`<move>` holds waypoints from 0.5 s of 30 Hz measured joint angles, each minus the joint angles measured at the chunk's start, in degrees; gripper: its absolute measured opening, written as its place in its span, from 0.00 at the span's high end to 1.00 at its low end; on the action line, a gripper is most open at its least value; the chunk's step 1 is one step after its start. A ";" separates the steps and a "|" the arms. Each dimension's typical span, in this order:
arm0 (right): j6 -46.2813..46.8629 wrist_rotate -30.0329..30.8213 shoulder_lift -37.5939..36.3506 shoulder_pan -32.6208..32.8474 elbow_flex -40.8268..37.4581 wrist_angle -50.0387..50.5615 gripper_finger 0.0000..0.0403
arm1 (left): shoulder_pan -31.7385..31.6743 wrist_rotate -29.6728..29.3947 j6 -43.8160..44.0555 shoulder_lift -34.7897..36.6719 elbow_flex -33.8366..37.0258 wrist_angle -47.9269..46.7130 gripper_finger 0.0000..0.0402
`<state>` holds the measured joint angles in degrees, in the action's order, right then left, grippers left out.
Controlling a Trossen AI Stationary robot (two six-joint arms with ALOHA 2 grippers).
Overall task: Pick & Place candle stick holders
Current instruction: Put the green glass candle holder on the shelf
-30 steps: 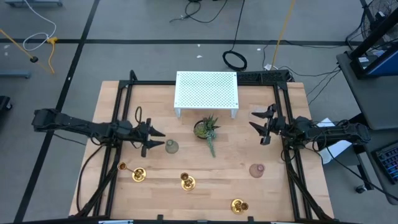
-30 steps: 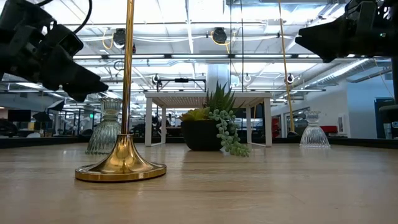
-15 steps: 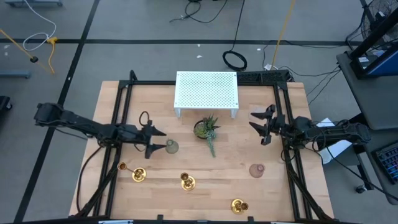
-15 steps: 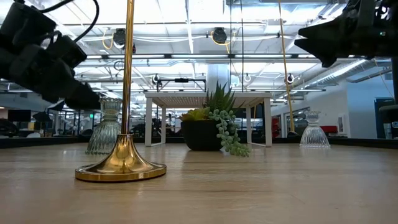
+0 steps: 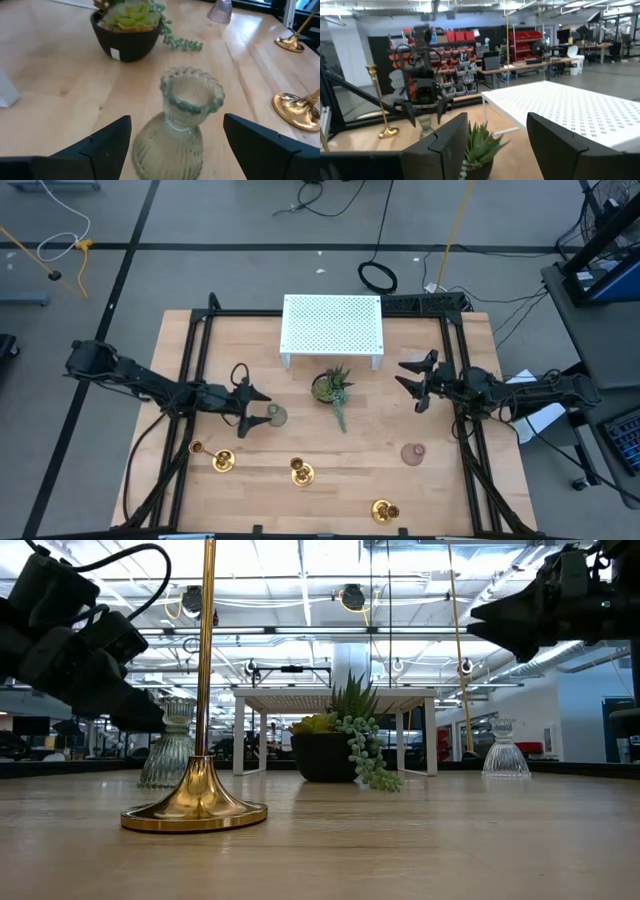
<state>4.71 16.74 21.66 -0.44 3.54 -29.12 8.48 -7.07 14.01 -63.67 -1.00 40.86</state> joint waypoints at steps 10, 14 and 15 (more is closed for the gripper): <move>-1.44 16.90 3.78 0.02 -0.01 -0.81 0.51 | 0.91 -2.34 -1.76 -9.69 -4.74 4.03 0.22; -4.48 24.87 3.88 -0.01 -0.01 -1.28 0.51 | 0.97 -2.29 -3.47 -14.05 -6.81 3.98 0.23; -5.57 24.95 3.88 -0.01 -0.01 -1.30 0.51 | 0.97 -2.32 -3.42 -15.05 -7.08 3.97 0.24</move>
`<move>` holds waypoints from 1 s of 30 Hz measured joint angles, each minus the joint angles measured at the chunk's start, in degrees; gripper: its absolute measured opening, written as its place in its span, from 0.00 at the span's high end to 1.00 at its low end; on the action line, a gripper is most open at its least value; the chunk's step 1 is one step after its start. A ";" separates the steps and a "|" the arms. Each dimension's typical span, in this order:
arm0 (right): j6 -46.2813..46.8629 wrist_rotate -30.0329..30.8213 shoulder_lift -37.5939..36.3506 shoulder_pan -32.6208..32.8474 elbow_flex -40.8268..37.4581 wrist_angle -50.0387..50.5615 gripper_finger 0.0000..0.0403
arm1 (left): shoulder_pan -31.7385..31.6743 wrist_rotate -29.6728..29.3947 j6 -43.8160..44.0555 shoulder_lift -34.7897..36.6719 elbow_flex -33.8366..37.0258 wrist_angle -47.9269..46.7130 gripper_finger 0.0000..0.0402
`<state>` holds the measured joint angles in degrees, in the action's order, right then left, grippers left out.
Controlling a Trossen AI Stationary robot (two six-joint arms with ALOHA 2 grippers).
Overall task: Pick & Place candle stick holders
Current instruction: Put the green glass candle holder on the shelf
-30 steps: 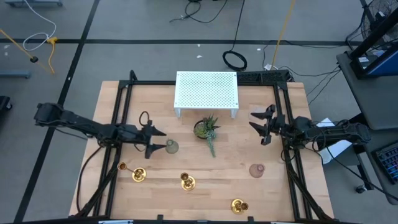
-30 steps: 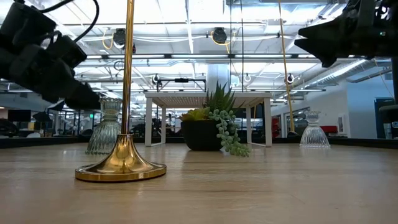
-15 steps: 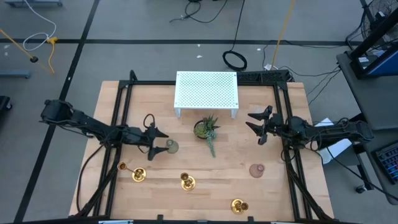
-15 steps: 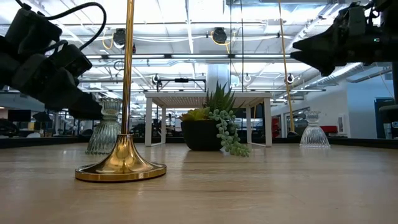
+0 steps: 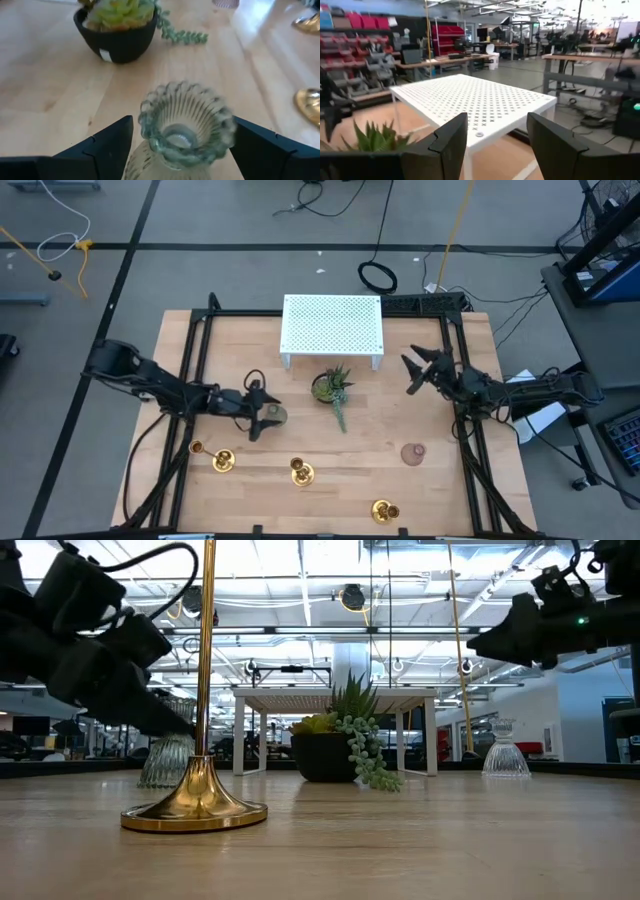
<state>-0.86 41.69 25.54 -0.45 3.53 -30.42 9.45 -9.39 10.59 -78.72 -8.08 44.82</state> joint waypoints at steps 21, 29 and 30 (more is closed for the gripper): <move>-0.06 -1.29 0.17 0.02 0.00 0.59 0.51 | 0.00 -1.41 -0.43 -2.34 -0.08 3.90 0.67; 0.19 -1.29 0.17 0.02 0.00 0.68 0.51 | 0.02 -1.93 0.11 -2.45 -0.04 9.44 0.64; 0.19 -1.29 0.17 0.02 0.00 0.68 0.51 | 0.02 -2.59 0.13 -2.45 -0.04 10.23 0.63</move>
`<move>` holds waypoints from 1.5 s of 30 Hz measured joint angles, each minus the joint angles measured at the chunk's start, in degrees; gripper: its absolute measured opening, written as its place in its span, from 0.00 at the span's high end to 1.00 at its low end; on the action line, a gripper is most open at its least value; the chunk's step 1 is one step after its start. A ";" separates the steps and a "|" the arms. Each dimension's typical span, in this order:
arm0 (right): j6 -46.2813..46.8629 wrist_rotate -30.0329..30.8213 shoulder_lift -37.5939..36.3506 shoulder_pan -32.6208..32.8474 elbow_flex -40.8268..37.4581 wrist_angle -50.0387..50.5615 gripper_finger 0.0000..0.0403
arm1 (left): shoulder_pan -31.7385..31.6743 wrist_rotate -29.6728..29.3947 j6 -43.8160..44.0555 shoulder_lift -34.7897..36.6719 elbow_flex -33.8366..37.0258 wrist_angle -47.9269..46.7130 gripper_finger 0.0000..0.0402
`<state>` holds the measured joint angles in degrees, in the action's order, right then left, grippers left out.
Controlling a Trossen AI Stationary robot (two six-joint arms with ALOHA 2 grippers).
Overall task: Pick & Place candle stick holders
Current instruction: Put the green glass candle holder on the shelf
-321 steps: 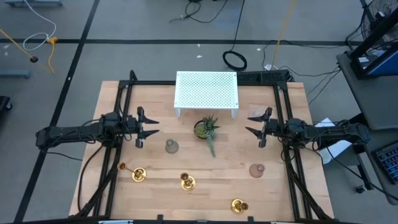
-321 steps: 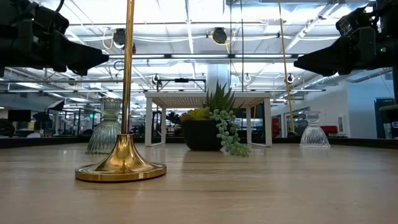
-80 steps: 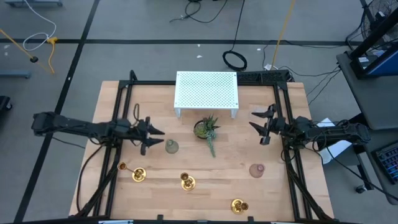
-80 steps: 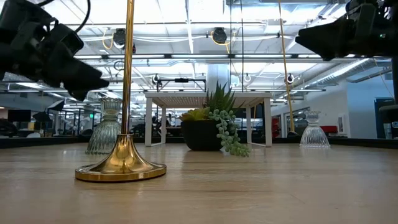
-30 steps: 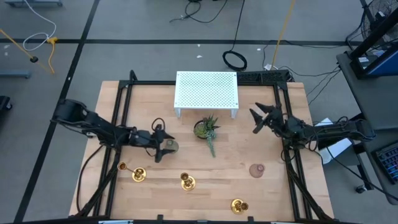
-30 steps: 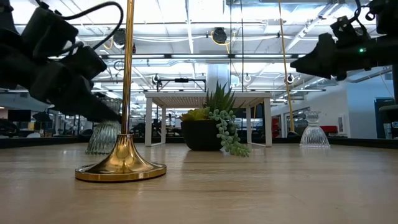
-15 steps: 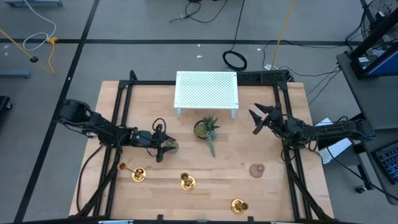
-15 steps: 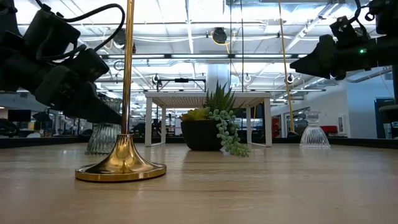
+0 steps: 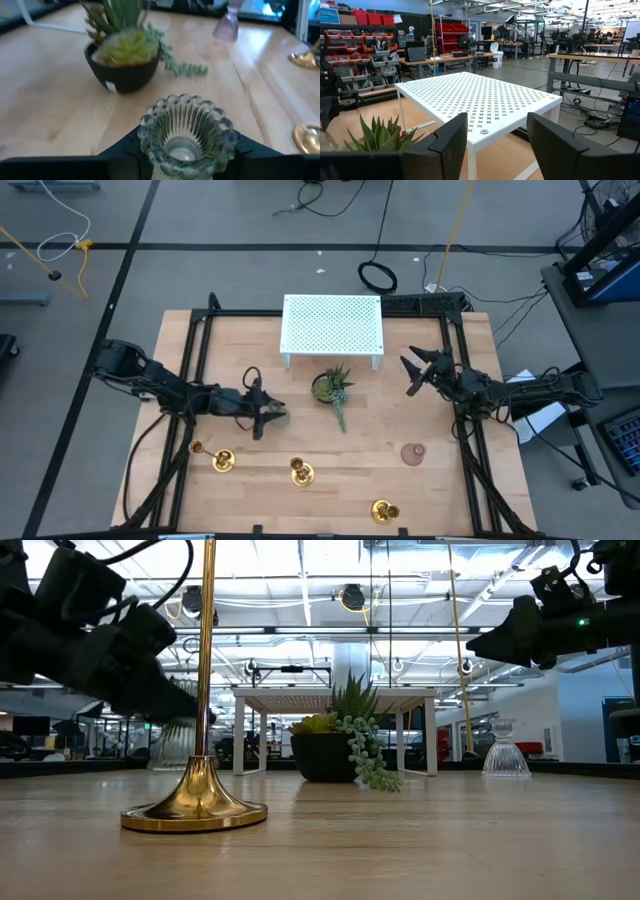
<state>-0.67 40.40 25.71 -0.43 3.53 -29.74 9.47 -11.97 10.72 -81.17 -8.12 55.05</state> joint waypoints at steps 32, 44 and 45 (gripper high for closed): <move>0.07 -0.15 0.13 0.00 0.00 0.00 0.51 | -18.25 9.87 -10.19 0.31 -26.74 -6.58 0.61; 1.16 -0.17 2.00 0.00 0.02 0.00 0.51 | -30.88 10.63 -10.31 0.28 -32.74 -18.34 0.59; 1.65 -0.17 2.17 0.00 0.00 0.00 0.51 | -31.63 10.63 -10.12 0.26 -32.74 -18.46 0.58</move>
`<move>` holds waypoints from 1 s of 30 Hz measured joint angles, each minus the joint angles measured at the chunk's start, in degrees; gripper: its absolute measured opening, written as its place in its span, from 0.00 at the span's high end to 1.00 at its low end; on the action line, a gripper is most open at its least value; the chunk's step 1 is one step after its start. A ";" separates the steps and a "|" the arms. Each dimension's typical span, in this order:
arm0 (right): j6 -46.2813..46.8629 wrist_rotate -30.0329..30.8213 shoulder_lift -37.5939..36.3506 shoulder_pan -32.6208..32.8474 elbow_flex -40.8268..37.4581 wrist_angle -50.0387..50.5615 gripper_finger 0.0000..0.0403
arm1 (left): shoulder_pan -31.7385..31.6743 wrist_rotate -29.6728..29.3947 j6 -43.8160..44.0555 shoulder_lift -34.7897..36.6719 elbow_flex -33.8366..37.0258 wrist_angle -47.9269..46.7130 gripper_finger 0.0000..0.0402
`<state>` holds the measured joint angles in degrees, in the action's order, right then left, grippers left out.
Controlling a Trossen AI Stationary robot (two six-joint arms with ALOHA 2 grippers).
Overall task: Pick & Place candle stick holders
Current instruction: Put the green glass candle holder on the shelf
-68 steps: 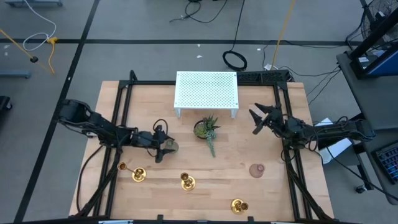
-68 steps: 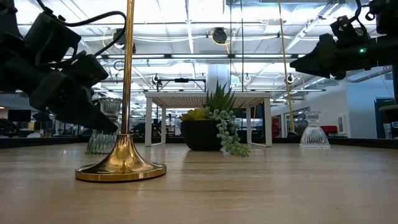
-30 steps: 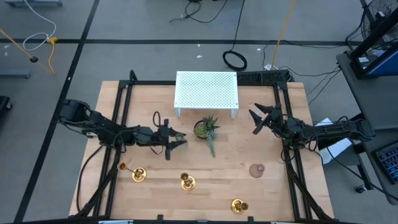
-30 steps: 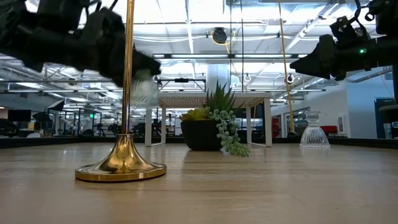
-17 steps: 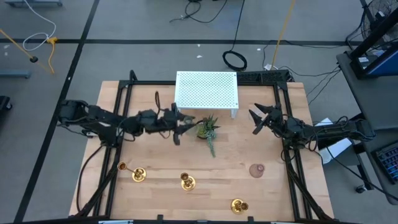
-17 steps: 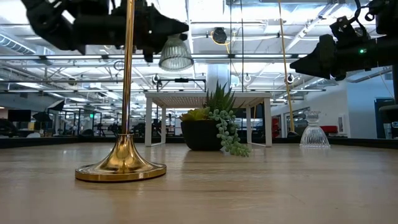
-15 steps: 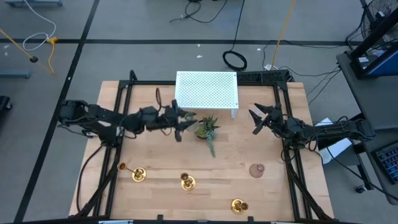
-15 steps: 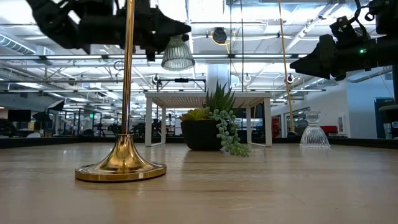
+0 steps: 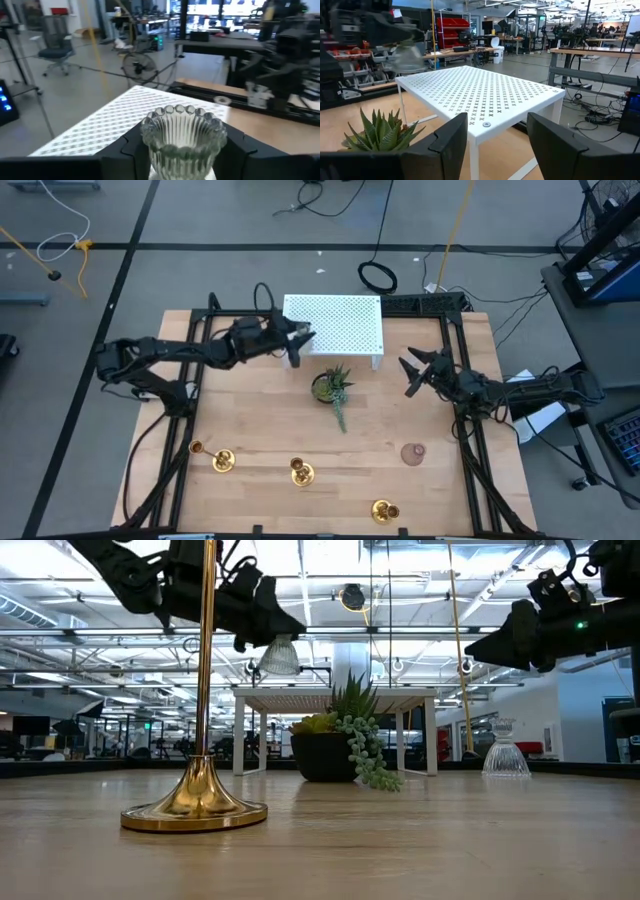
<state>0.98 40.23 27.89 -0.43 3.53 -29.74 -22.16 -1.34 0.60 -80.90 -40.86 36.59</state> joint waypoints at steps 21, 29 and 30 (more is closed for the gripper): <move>0.21 0.07 0.60 0.00 0.00 -0.04 0.51 | -10.50 2.56 -0.72 -3.92 -0.04 -0.72 0.57; 1.28 0.06 0.67 -0.02 0.00 -0.02 0.51 | -13.40 4.03 -0.61 -7.93 -0.07 4.65 0.57; 1.14 0.07 0.69 -0.01 0.01 -0.02 0.51 | -13.80 3.88 -1.09 -7.96 -0.06 4.63 0.57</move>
<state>2.12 40.30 28.58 -0.44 3.54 -29.76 -35.96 2.53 -0.49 -88.86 -40.92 41.23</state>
